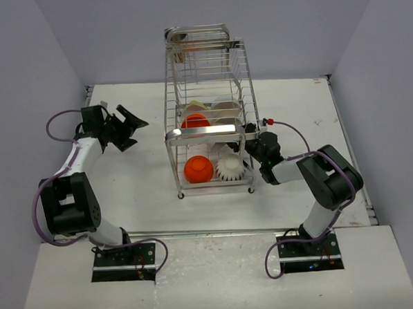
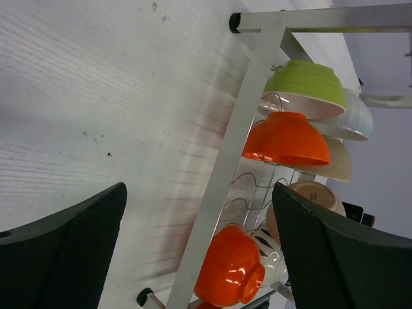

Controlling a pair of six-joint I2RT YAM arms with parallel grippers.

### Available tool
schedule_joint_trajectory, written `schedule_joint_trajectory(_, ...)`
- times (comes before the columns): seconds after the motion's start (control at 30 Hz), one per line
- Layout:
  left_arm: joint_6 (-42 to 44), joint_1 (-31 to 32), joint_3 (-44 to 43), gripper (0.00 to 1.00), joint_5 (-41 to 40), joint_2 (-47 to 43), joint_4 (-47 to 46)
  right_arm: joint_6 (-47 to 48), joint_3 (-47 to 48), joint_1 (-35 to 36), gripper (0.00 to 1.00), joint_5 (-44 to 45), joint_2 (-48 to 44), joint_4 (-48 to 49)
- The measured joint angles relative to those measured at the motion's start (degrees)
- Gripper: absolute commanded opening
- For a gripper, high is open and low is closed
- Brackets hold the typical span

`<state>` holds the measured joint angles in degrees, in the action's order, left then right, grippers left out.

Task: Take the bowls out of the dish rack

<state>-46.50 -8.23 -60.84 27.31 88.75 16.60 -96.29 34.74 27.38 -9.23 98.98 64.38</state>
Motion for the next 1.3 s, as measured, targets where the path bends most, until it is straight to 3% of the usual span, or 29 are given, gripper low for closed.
schedule_joint_trajectory(0.2,0.7,0.0,0.0,0.95,1.99,0.55,-1.92,3.3,0.0,-1.66,0.0,-1.46,-3.72,-4.44)
schedule_joint_trajectory(0.63,-0.7,0.04,0.15,0.94,6.45,-0.83,-5.16,10.75,-0.07,-8.85,0.0,-5.55,-22.53,-19.56)
schedule_joint_trajectory(0.8,-1.97,1.36,-0.28,0.92,6.47,-2.14,-5.33,19.52,2.75,-14.6,0.0,-4.48,-33.81,-41.66)
schedule_joint_trajectory(0.97,-1.01,5.95,-5.46,0.91,2.89,-2.1,-1.51,32.5,15.39,-22.05,0.0,-0.17,-36.0,-67.73)
schedule_joint_trajectory(1.1,0.15,8.0,-8.37,0.9,0.83,-2.1,0.02,43.08,26.53,-28.09,0.0,3.1,-32.0,-83.76)
schedule_joint_trajectory(1.3,1.88,7.87,-8.79,0.9,-2.54,-1.01,4.85,54.07,41.35,-32.92,0.0,8.96,-17.92,-98.84)
